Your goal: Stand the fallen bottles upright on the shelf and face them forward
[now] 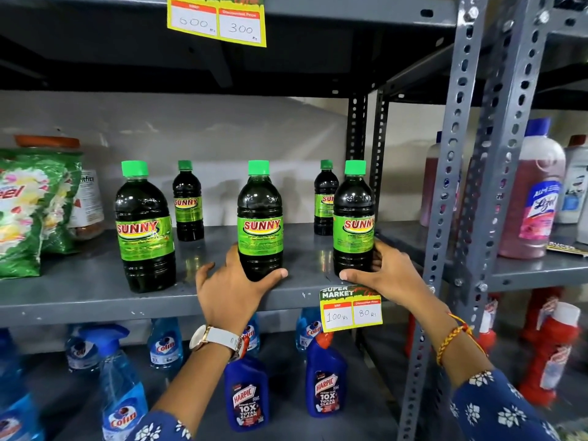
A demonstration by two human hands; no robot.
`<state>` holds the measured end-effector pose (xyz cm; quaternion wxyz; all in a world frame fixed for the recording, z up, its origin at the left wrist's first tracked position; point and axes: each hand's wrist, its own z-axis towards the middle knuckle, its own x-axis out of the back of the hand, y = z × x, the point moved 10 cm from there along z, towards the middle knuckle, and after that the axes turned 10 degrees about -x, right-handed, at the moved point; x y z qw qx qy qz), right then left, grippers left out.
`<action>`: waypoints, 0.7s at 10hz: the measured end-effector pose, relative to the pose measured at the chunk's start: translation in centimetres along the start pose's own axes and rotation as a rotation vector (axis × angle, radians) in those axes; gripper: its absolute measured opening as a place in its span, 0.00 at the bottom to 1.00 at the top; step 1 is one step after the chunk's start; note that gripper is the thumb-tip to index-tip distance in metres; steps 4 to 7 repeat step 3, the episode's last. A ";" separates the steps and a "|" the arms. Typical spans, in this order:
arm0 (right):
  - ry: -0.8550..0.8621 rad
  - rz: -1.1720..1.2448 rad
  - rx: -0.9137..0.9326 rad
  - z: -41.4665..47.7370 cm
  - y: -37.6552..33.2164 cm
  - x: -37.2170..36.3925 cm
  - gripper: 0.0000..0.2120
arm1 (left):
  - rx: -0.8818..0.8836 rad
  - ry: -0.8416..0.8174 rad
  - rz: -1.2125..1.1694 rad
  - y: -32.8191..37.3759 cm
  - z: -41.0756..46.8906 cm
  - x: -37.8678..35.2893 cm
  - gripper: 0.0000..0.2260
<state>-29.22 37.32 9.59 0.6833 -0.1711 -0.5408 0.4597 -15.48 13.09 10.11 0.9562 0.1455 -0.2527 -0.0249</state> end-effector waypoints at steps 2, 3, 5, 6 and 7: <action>0.088 0.067 -0.011 -1.0 0.2 0.3 0.39 | -0.030 -0.098 0.008 0.1 -0.1 -0.2 0.48; 0.340 0.091 0.020 -2.8 0.0 1.6 0.45 | -0.060 -0.108 -0.040 -0.2 -0.9 0.1 0.47; 0.340 0.091 0.020 -2.8 0.0 1.6 0.45 | -0.060 -0.108 -0.040 -0.2 -0.9 0.1 0.47; 0.340 0.091 0.020 -2.8 0.0 1.6 0.45 | -0.060 -0.108 -0.040 -0.2 -0.9 0.1 0.47; 0.340 0.091 0.020 -2.8 0.0 1.6 0.45 | -0.060 -0.108 -0.040 -0.2 -0.9 0.1 0.47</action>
